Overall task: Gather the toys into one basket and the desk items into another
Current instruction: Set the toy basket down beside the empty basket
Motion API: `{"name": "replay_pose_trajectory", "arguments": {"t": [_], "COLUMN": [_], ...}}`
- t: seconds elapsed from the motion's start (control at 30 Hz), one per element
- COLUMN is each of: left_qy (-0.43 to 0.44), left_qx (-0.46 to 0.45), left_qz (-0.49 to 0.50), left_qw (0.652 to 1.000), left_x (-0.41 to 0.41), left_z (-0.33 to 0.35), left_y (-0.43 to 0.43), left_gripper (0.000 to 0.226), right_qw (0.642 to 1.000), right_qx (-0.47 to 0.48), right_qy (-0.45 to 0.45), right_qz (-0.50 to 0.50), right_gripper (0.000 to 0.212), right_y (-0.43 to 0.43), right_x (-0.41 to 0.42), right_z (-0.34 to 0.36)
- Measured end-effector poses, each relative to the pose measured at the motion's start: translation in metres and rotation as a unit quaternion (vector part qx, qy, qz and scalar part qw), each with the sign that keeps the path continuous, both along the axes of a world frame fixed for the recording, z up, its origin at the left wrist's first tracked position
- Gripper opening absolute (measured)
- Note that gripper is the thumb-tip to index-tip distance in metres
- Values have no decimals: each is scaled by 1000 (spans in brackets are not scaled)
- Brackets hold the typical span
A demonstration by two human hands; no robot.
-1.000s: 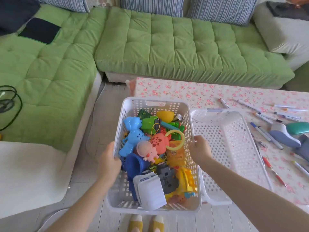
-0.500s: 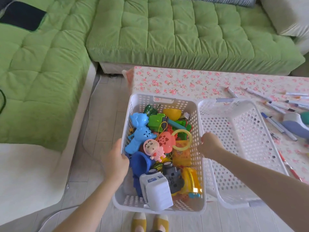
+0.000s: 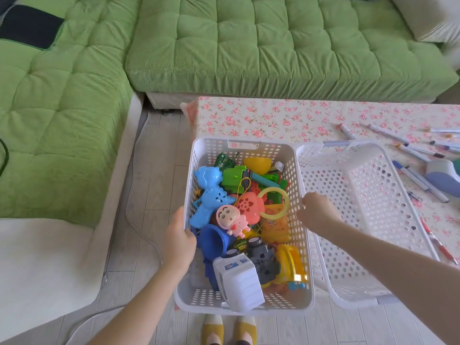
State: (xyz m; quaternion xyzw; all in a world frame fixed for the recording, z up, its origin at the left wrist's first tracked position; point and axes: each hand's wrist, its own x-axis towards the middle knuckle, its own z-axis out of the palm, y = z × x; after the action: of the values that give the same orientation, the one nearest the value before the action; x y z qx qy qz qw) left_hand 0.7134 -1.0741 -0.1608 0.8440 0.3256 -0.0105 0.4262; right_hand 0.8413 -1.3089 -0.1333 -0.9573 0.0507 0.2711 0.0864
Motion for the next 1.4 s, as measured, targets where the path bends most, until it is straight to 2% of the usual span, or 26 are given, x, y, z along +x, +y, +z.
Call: {"name": "replay_pose_trajectory", "arguments": {"t": [0.37,0.47,0.67,0.93,1.03,1.07,1.13,1.2,1.3,1.37,1.4], "left_qy": [46,46,42,63,90,96,94,81,67,60,61], "left_qx": [-20,-23,-24,2,1,6,28,71,110,108,105], "left_qz": [-31,-37,-27,-31,-34,-33,-30,-45,-83,-103,-111], "left_qw": [998,998,998,997,995,995,995,993,988,987,986], "left_x": [4,4,1,3,7,9,14,20,29,34,35], "left_z": [10,11,16,17,15,14,16,19,31,47,57], "left_y": [1,0,-5,-7,-5,-4,-3,-4,-8,-12,-15], "left_gripper": [46,45,48,41,36,33,31,35,47,48,48], "right_qw": [1000,999,998,999,1000,999,999,999,999,998,997], "right_qx": [12,25,39,16,12,13,11,14,27,49,64], "right_qy": [-3,-26,-49,-29,-4,4,11,16,29,35,37], "right_qz": [-6,-8,-2,-13,-25,-31,-36,-36,-23,-17,-22], "right_gripper": [22,12,23,24,14,10,26,30,22,5,14], "right_y": [-1,-2,-4,-1,2,5,7,9,12,14,14], "right_x": [-4,-9,-11,-8,-4,-3,-3,-4,-5,-5,-6], "right_z": [-1,0,2,1,2,6,10,16,27,44,53]}}
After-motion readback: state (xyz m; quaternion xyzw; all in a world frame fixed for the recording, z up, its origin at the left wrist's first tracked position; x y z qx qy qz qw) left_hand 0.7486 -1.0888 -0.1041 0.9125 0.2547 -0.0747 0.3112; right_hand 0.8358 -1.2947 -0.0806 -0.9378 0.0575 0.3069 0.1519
